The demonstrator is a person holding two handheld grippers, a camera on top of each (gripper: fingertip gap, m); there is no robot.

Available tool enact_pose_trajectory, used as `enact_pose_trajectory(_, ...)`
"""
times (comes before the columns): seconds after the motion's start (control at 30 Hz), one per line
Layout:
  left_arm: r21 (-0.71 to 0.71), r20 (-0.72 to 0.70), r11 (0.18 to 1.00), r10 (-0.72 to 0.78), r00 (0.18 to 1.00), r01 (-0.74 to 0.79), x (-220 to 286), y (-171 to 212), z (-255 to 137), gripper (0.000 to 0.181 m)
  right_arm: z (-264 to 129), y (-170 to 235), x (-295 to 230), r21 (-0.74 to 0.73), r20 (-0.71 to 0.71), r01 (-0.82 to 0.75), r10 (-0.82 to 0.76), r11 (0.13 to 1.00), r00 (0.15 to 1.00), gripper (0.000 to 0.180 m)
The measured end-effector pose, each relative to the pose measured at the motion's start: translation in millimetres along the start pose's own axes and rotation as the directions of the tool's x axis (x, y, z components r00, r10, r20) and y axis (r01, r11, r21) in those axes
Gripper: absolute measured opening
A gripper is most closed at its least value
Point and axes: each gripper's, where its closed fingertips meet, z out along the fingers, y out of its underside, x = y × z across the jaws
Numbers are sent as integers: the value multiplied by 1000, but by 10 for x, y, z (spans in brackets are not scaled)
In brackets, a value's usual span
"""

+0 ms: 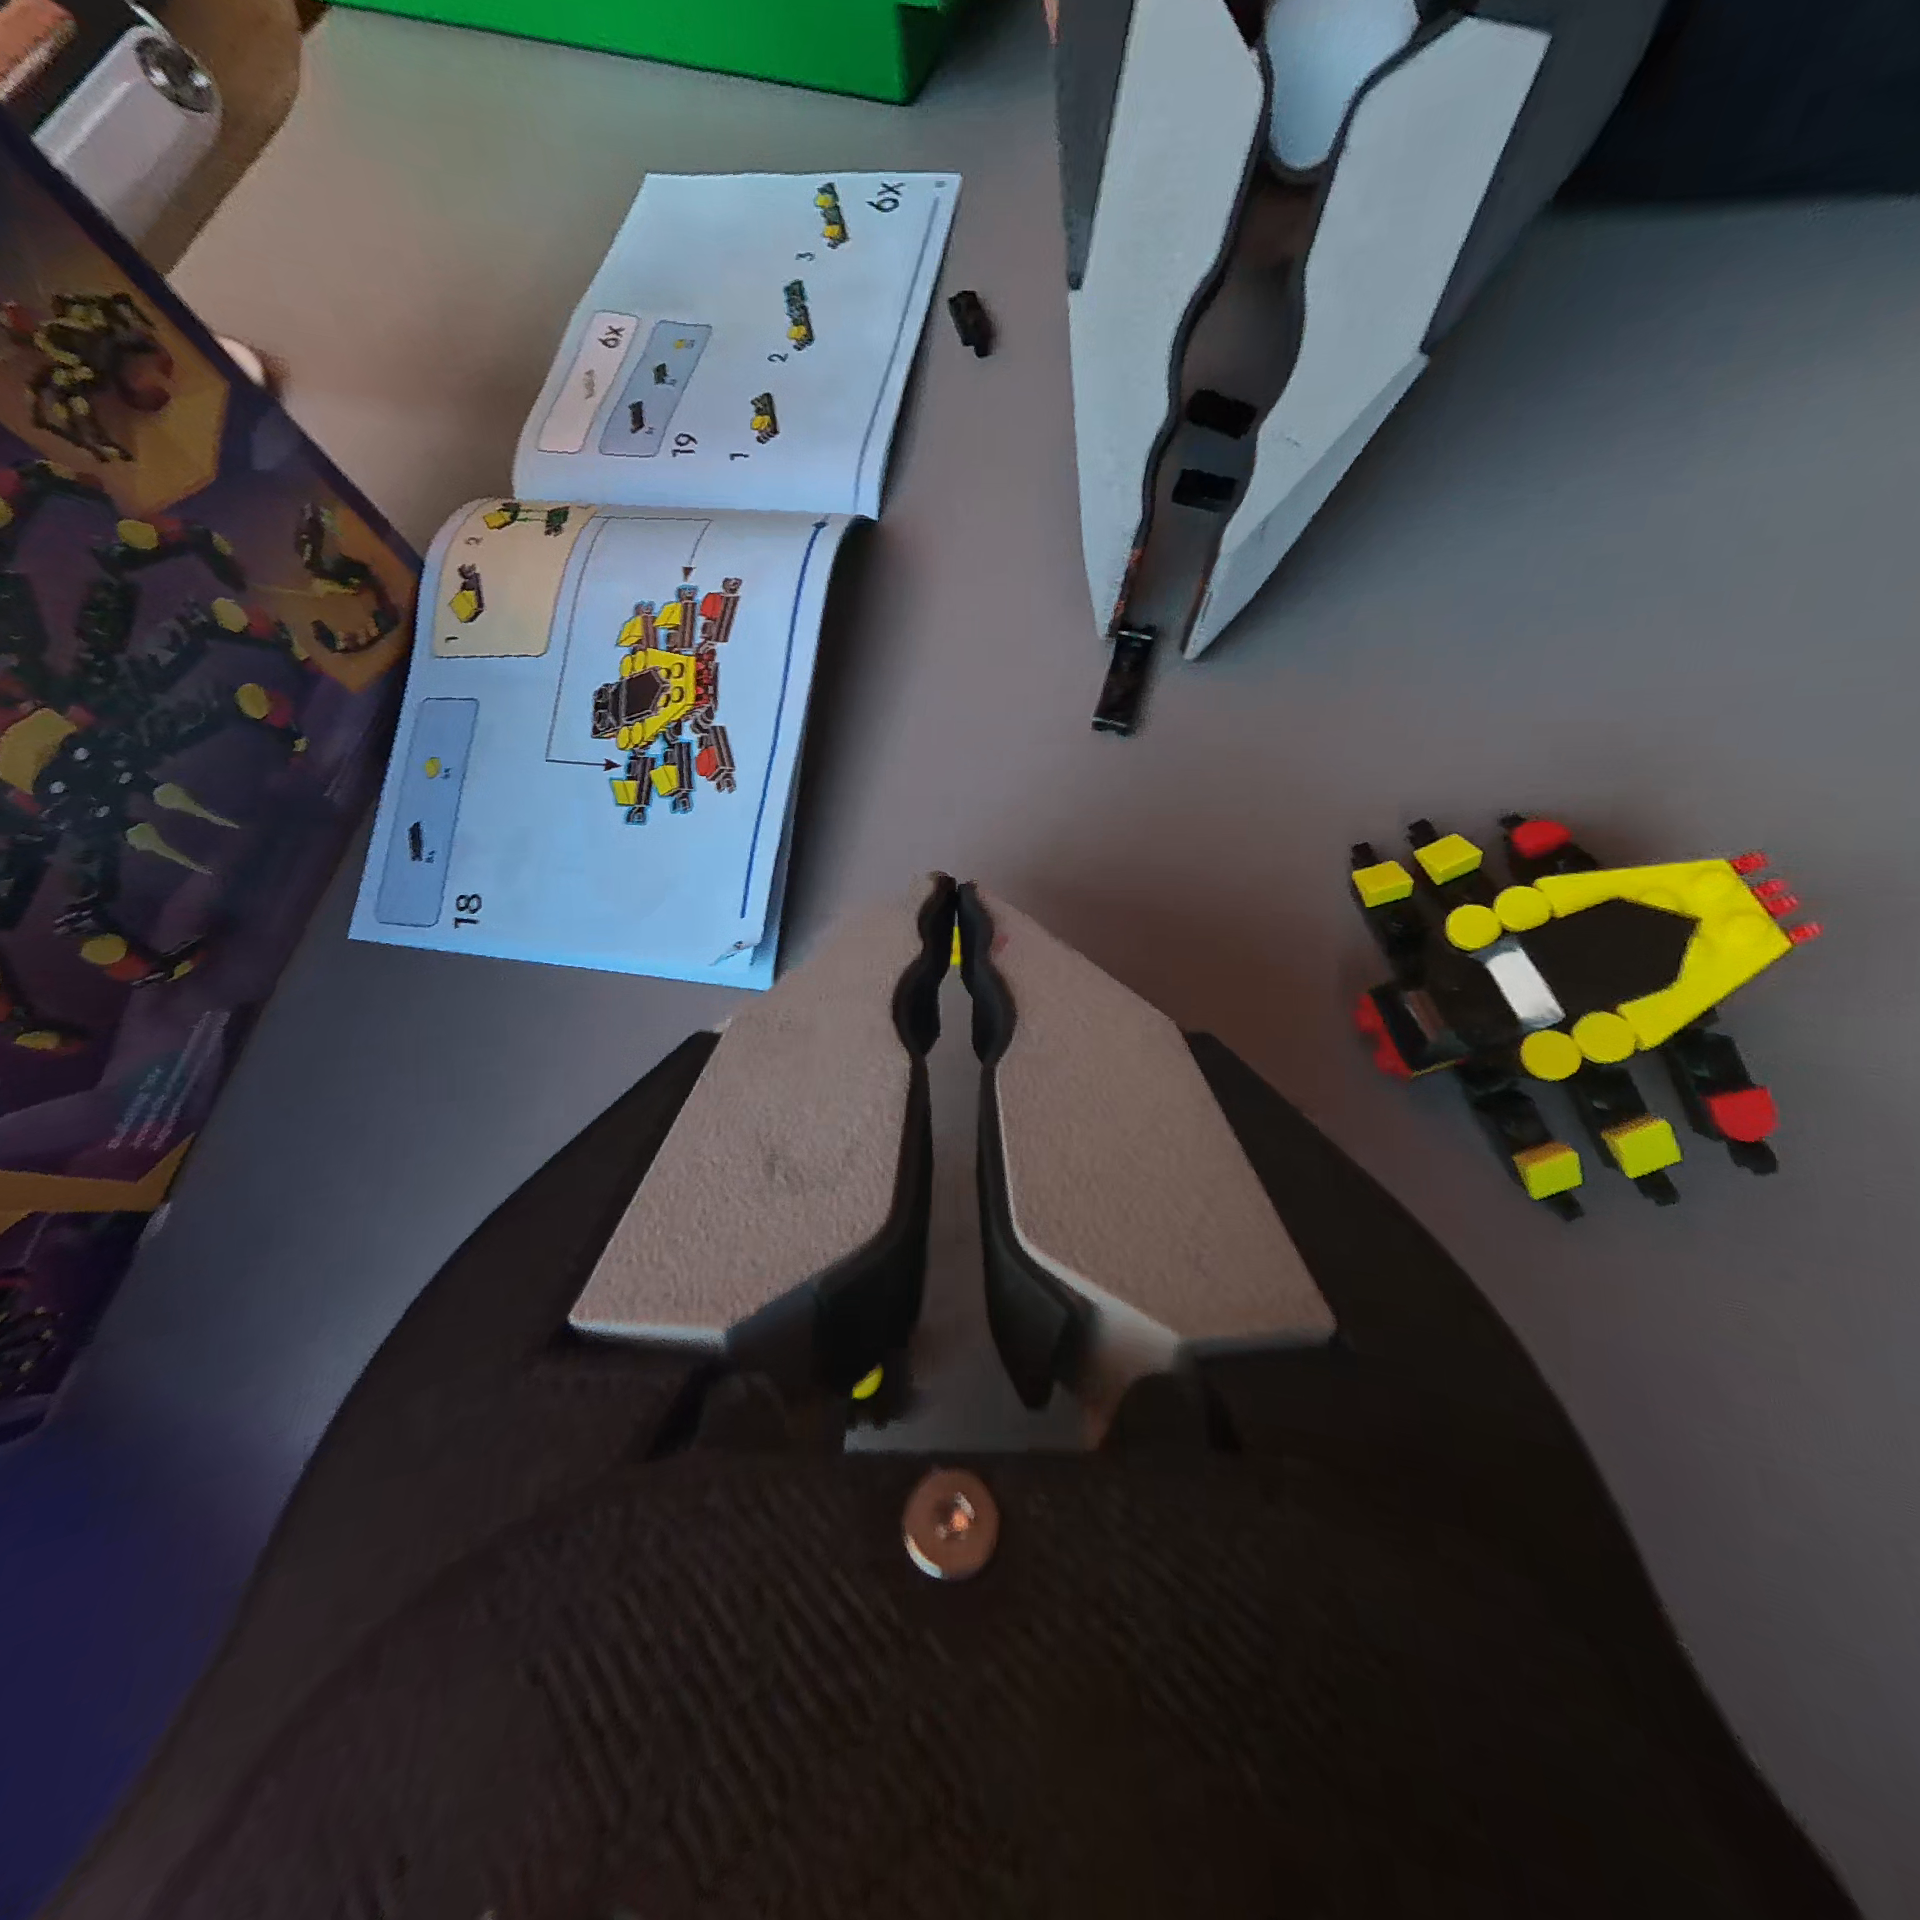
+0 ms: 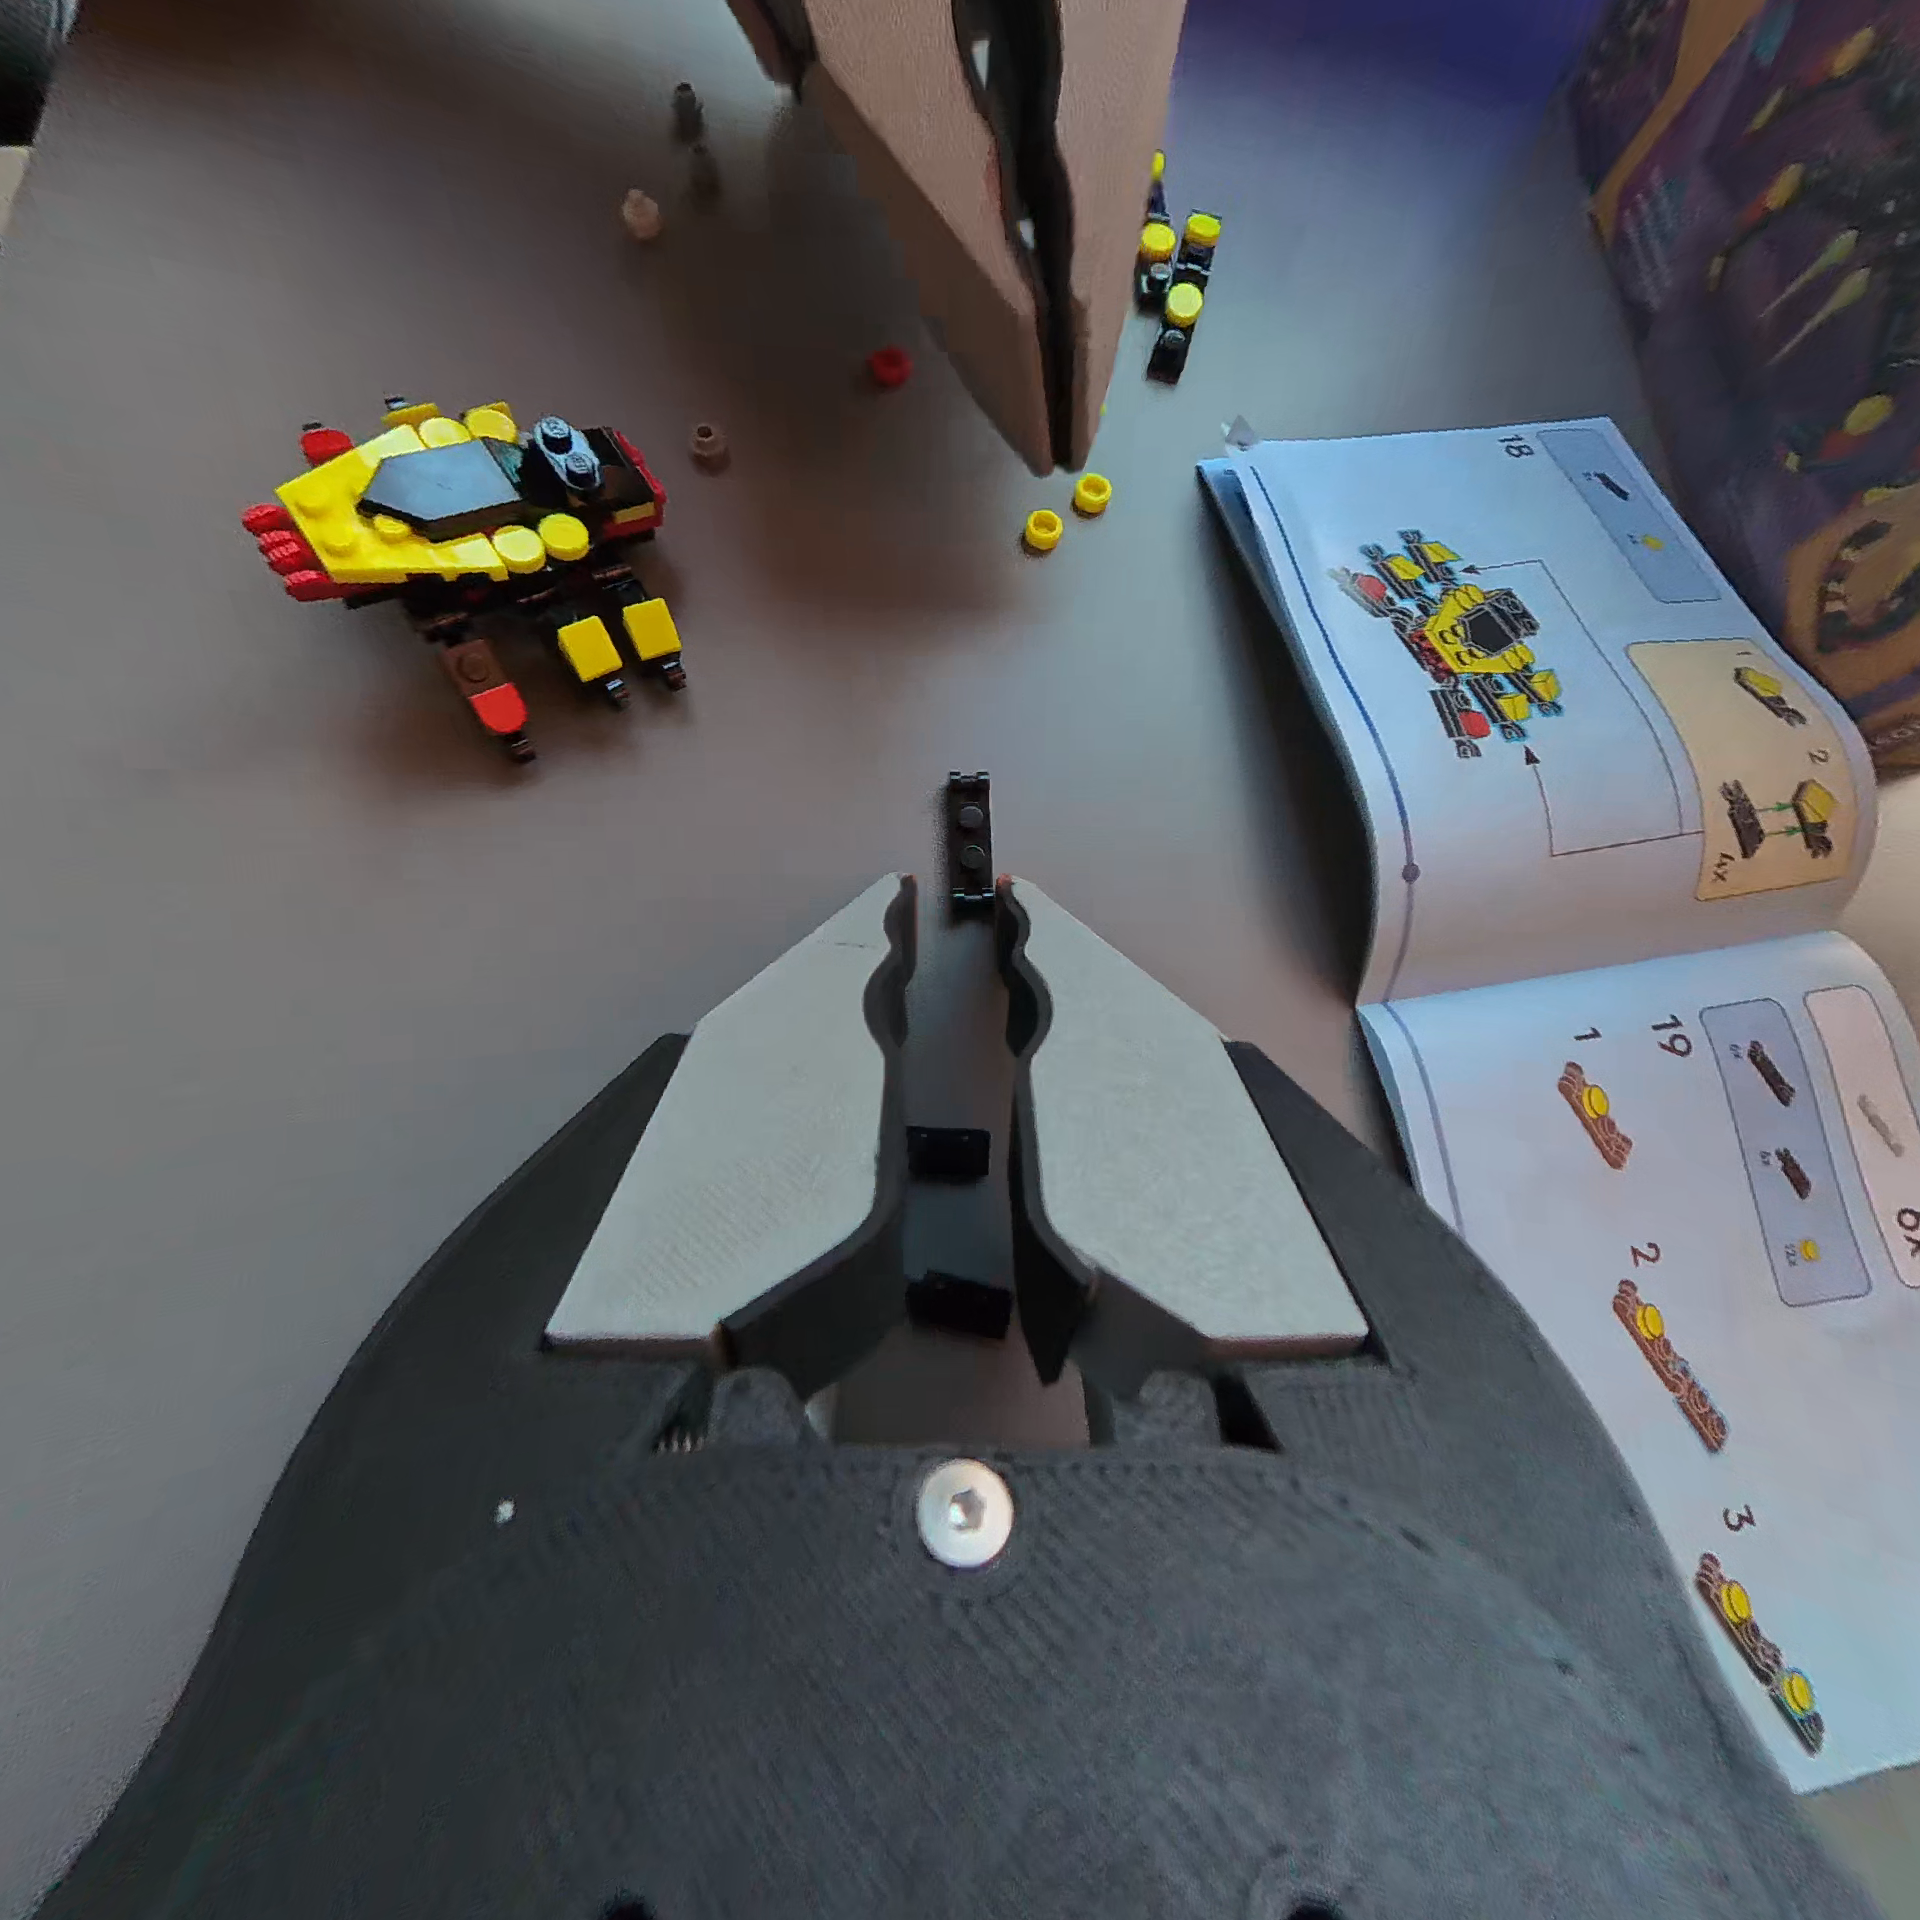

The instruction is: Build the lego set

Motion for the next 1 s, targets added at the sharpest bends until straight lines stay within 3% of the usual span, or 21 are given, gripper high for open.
enact_pose_trajectory(0.03, -12, -6, 1000, 12, 1000, -12, 26, 19, 24, 0, -13, -16, 3, 13, 6, -10, 10, 1000, 1000, 15)
enact_pose_trajectory(0.3, -53, 23, 998, 39, 999, -38, 0, 88, 63, 0, -160, -160, 139, 127, -22, -74, 78, 989, 997, 17)
enact_pose_trajectory(1.0, -106, 57, 990, 104, 993, -97, -28, 153, 113, 3, -187, -165, 221, 149, -49, -98, 106, 984, 993, 15)
